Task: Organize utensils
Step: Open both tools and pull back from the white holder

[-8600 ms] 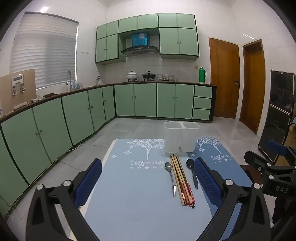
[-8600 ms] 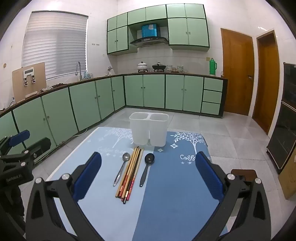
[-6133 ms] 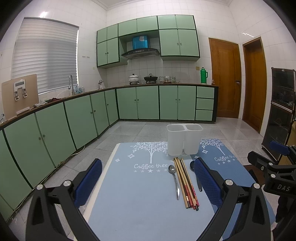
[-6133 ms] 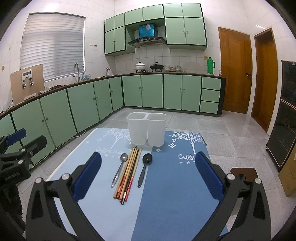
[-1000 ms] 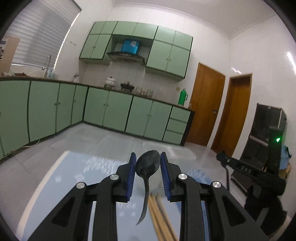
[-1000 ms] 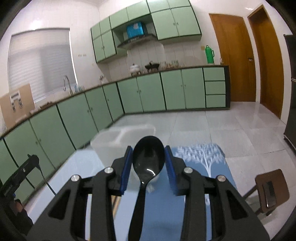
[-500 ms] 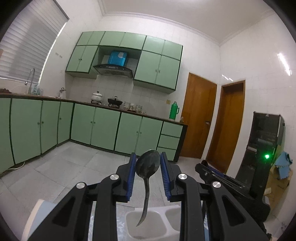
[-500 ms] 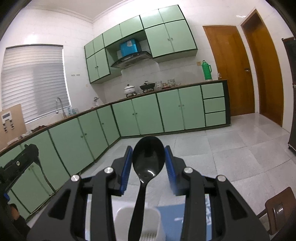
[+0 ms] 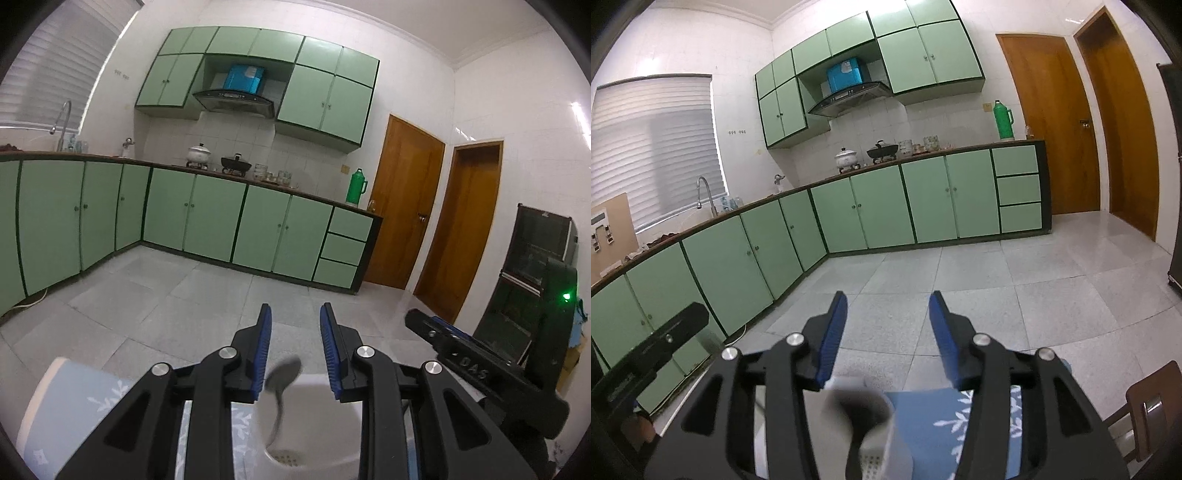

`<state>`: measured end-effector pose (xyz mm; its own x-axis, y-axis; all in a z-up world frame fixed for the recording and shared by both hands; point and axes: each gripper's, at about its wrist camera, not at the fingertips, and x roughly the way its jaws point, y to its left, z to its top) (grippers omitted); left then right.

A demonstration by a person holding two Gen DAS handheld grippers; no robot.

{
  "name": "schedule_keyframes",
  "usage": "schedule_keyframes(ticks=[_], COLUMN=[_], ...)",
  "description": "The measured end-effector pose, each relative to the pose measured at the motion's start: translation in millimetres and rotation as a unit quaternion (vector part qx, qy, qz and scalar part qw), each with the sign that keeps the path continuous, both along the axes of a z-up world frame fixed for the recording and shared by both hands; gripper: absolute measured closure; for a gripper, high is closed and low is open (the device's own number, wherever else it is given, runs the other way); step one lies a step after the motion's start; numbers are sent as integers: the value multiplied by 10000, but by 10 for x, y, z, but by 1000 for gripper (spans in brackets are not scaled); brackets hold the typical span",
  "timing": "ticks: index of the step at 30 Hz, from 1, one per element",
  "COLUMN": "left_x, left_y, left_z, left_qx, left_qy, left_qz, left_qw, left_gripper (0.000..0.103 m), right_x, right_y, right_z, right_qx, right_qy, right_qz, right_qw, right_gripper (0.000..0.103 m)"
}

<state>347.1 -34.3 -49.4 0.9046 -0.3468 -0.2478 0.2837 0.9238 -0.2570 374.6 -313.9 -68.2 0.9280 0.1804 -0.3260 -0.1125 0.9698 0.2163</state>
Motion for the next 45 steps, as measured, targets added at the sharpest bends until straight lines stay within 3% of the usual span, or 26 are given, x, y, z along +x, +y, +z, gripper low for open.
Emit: schedule_keyframes(ticks=[4, 8, 11, 14, 18, 22, 27, 33, 45], left_x=[-243, -674, -1050, -1375, -1649, -1828, -1995, -2125, -2143], left_y=[82, 163, 248, 283, 335, 326, 331, 421, 427], left_z=[50, 75, -34, -287, -647, -955, -1125, -1269, -1288], left_qx=[0, 127, 89, 250, 442, 839, 1238, 1387, 1375], left_qy=[64, 311, 657, 1249, 1791, 2440, 2745, 2853, 2837], left_qz=[86, 249, 299, 377, 554, 587, 482, 554, 555], left_qw=[9999, 9991, 9974, 9911, 9813, 9644, 9524, 9467, 9474], left_gripper=[71, 54, 44, 38, 30, 27, 26, 26, 26], right_x=[-270, -653, -1037, -1484, -1914, -2180, -2354, -2449, -2395], right_y=[-124, -206, -206, -133, 99, 305, 524, 646, 734], right_z=[74, 106, 10, -210, -534, -820, -969, -1089, -1168], right_qx=[108, 114, 127, 100, -232, -278, -399, -778, -1356], right_qy=[30, 220, 528, 967, 1511, 2047, 2355, 2532, 2690], right_qz=[-53, -127, -62, 83, 227, 322, 575, 593, 213], right_qw=[9999, 9996, 9985, 9952, 9880, 9779, 9694, 9625, 9533], right_gripper=[49, 28, 19, 13, 11, 11, 11, 11, 11])
